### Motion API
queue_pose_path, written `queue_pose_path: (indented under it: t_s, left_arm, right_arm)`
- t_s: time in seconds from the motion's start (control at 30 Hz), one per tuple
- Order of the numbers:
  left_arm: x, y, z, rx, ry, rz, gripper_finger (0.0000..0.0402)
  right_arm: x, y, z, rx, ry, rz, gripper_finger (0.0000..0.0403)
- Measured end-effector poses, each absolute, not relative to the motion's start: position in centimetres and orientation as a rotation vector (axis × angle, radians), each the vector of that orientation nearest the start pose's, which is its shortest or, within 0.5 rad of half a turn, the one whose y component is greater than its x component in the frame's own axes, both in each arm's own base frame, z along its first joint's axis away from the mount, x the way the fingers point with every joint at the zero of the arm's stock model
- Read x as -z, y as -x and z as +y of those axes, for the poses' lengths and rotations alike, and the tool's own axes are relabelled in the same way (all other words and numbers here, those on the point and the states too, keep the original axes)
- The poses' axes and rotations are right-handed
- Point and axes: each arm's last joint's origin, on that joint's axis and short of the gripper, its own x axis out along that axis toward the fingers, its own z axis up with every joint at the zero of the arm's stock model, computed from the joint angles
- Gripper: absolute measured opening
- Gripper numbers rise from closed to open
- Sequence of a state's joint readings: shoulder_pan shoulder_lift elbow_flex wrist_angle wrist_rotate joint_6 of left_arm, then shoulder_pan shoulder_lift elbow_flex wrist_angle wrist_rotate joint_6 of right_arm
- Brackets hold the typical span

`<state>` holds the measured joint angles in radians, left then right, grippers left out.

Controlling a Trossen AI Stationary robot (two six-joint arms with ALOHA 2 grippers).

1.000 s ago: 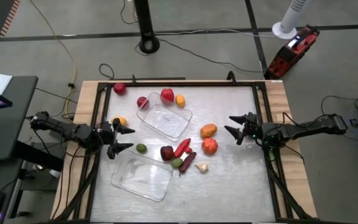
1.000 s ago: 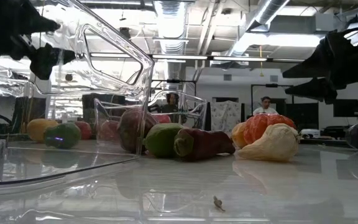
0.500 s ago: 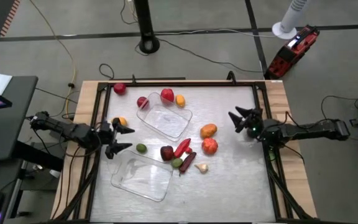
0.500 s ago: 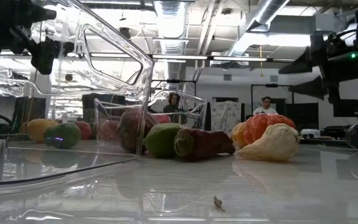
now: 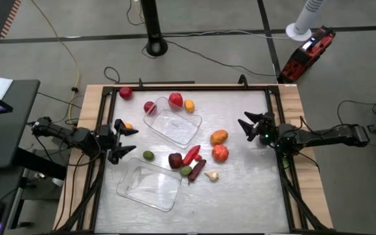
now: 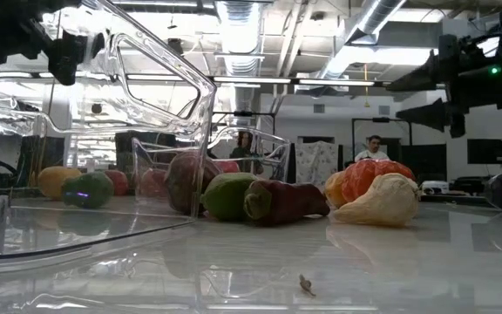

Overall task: Sort produce into baskets
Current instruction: Put the orange pumpkin into the bottom transparent bin

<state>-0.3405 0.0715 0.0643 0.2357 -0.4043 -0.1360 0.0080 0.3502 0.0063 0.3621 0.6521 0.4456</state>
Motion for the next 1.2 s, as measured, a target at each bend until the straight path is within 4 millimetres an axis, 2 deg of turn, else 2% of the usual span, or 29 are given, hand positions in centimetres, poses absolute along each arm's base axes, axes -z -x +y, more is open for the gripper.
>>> queue_pose_path:
  t_s: [0.17,0.3,0.4,0.73,1.07,1.2]
  left_arm:
    - [-20.2,-9.2,-1.9,-0.106,0.223,-0.220,0.0322]
    - [-20.2,-9.2,-1.7,-0.184,0.197,-0.223,0.0322]
    - [-20.2,-9.2,-1.6,-0.196,0.200,-0.225,0.0322]
    - [-20.3,-9.2,-1.7,-0.177,0.215,-0.226,0.0322]
    - [-19.6,-9.3,-1.8,-0.139,0.261,-0.162,0.0322]
    - [-19.5,-9.3,-1.8,-0.143,0.225,-0.153,0.0322]
  right_arm:
    - [-17.8,-11.9,-1.8,0.525,-0.395,-0.214,0.0372]
    - [-17.7,-12.5,-1.8,0.419,-0.392,-0.182,0.0372]
    - [-17.7,-13.1,-1.9,0.430,-0.377,-0.128,0.0372]
    - [-19.9,-16.8,-2.0,0.404,-0.268,0.017,0.0372]
    - [-20.3,-20.3,-2.0,0.420,-0.184,0.250,0.0372]
    - [-20.2,-21.2,-2.1,0.422,-0.148,0.312,0.0372]
